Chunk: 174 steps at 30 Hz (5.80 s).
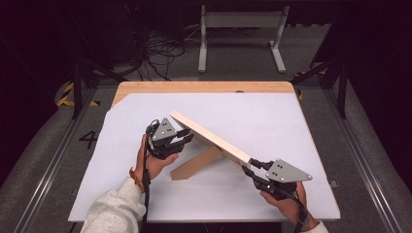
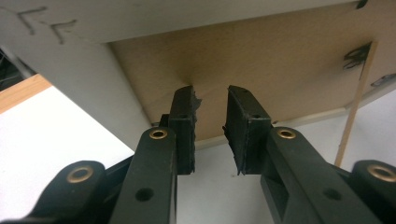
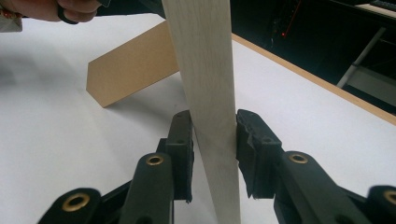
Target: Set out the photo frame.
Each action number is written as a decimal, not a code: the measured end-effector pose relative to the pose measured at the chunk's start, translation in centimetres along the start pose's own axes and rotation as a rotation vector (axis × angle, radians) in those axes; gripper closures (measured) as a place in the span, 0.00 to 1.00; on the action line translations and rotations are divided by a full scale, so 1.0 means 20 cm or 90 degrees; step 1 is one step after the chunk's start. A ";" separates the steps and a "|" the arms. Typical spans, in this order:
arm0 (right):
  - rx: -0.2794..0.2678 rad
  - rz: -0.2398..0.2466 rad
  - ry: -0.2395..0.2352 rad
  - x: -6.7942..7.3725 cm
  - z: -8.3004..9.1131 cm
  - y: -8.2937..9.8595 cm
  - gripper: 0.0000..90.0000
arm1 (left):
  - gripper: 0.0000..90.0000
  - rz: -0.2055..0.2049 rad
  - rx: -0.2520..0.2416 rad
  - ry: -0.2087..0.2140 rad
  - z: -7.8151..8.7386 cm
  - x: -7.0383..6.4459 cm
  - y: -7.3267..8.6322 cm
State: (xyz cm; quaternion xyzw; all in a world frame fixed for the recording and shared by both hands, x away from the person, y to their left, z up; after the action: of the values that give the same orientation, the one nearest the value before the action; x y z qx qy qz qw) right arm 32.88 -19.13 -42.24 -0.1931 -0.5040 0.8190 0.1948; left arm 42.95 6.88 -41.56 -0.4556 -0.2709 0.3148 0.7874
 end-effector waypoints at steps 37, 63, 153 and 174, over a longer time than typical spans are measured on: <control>0.021 0.049 -0.049 0.28 -0.13 -0.08 0.80 | 0.85 -0.029 -0.001 0.039 -0.05 -0.13 -0.07; 0.054 0.069 -0.071 0.30 -0.14 -0.04 0.80 | 0.86 -0.033 -0.026 0.042 -0.02 -0.15 -0.09; 0.081 0.068 -0.089 0.36 -0.25 -0.02 0.89 | 0.85 -0.046 -0.037 0.067 -0.14 -0.14 -0.22; 0.064 0.042 -0.115 0.34 -0.21 -0.01 0.92 | 0.82 -0.062 -0.057 0.028 0.03 -0.13 -0.14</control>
State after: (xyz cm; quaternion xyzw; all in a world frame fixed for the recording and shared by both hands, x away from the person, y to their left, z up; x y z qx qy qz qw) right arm 29.26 -12.29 -44.65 -0.1250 -0.4713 0.8632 0.1306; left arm 41.54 4.16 -39.23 -0.4834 -0.2887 0.2538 0.7865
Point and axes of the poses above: each handheld gripper's, and its own axes: z roughly backward along the jaws, y roughly out of its underside, x roughly to its left, the point moved 6 cm from there along -z, roughly forward along the jaws, and after that the axes turned 13 degrees about -y, right-handed, at the moved point
